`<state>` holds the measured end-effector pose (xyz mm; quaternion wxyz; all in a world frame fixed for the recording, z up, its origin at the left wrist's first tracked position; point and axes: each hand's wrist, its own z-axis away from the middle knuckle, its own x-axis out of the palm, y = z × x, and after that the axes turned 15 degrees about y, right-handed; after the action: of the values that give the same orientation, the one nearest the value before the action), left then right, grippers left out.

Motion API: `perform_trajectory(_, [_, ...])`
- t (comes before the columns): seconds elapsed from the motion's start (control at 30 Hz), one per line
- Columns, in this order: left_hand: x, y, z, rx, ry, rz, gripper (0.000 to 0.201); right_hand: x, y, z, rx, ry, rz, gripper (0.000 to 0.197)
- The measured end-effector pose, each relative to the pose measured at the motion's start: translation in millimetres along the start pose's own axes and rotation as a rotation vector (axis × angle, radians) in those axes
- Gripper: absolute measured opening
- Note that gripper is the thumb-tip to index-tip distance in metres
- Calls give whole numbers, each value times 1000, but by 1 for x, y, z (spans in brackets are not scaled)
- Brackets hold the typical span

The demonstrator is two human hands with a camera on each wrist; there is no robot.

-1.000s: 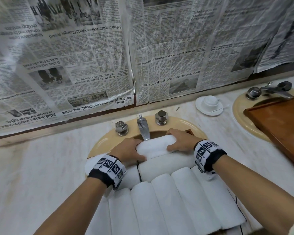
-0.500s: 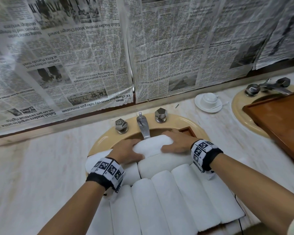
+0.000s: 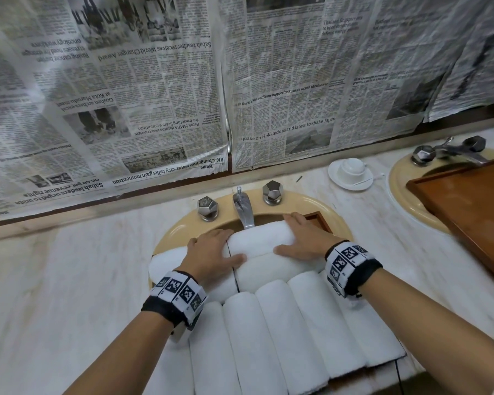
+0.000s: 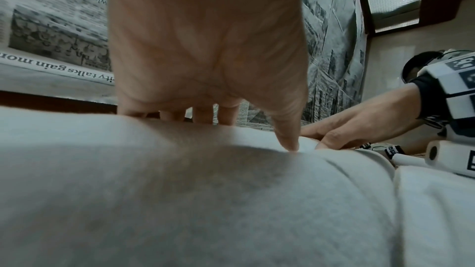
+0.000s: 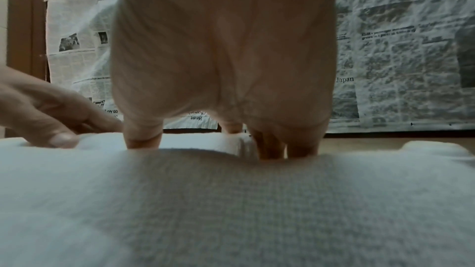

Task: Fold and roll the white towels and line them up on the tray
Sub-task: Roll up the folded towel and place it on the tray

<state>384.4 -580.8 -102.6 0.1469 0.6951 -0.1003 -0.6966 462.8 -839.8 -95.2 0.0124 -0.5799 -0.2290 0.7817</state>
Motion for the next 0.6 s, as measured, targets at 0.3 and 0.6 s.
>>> perform_trajectory(0.3, [-25, -10, 49, -31, 106, 101, 92, -13, 3, 61, -49, 270, -69, 96])
perform_trajectory(0.6, [-25, -47, 162, -76, 196, 143, 78, -1, 9, 173, 84, 370, -46, 85])
